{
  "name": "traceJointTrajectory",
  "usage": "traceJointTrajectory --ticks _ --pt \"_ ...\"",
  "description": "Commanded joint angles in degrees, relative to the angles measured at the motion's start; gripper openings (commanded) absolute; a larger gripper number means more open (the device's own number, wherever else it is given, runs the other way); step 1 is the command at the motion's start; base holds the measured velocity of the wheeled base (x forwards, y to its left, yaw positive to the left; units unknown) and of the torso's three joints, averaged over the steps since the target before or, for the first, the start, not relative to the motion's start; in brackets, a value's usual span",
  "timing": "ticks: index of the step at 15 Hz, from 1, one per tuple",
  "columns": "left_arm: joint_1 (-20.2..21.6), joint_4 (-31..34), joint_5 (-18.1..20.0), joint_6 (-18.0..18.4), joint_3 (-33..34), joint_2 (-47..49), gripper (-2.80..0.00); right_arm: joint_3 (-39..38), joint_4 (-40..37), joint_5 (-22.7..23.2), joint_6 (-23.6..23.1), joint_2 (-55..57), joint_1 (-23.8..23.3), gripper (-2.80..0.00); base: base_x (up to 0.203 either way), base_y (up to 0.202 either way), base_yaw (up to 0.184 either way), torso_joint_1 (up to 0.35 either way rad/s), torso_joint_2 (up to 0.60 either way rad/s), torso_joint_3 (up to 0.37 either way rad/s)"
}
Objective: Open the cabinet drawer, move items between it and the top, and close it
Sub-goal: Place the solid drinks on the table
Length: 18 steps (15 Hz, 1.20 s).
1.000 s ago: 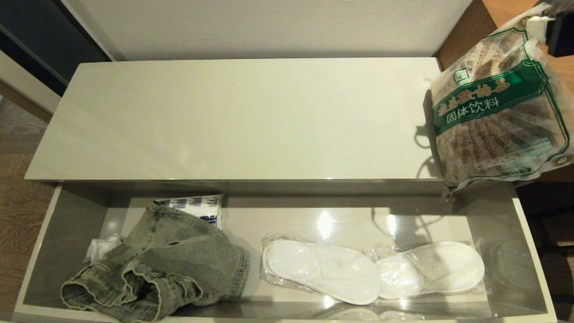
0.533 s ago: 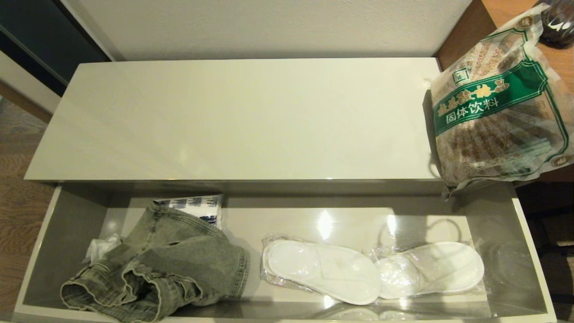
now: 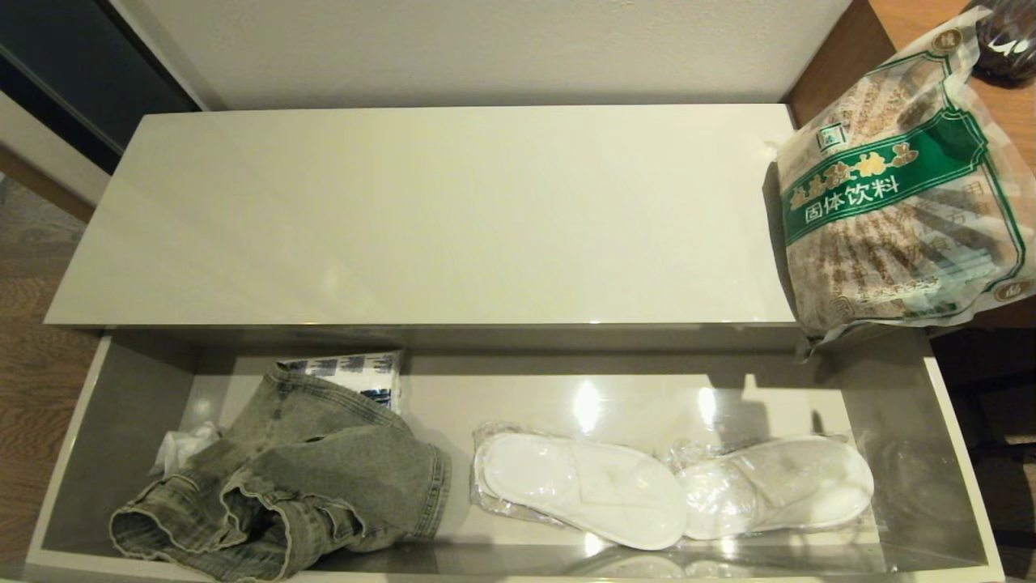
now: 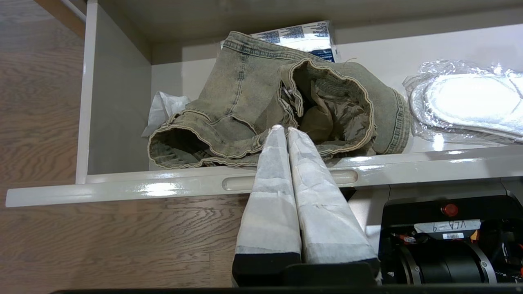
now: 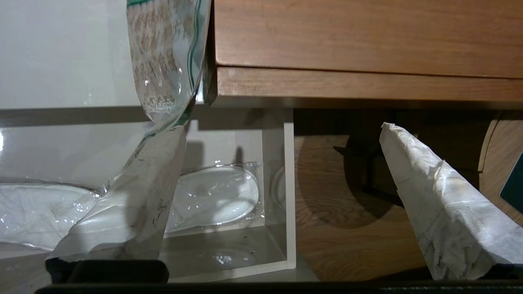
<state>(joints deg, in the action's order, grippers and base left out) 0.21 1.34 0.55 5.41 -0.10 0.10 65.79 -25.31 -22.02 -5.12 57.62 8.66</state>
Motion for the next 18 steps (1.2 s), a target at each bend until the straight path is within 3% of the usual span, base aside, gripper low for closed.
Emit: traceJointTrajectory --ticks 1,6,16,17,18 --pt "0.1 0.0 0.0 0.0 0.0 0.1 -2.8 -2.4 0.9 -0.1 0.1 -0.3 0.1 0.0 0.0 0.0 0.0 0.0 0.0 0.0" --pt "0.0 -0.1 0.1 0.7 0.0 0.1 -2.8 -1.4 16.0 -0.7 0.4 8.0 1.3 0.0 0.0 0.0 0.0 0.0 0.0 0.0" --pt "0.0 0.0 0.1 1.1 0.0 0.1 -2.8 -1.5 16.6 -0.4 0.9 13.8 2.4 0.0 0.0 0.0 0.0 0.0 0.0 0.0" --pt "0.1 -0.1 0.1 1.1 0.0 0.1 -2.8 -1.5 16.6 -0.3 2.0 14.4 2.4 -2.8 0.0 0.0 0.0 0.0 0.0 0.0" --pt "0.0 -0.1 0.1 1.1 0.0 0.1 -2.8 -1.7 16.6 -0.2 2.2 14.6 2.4 -2.8 0.0 0.0 0.0 0.0 0.0 0.0"
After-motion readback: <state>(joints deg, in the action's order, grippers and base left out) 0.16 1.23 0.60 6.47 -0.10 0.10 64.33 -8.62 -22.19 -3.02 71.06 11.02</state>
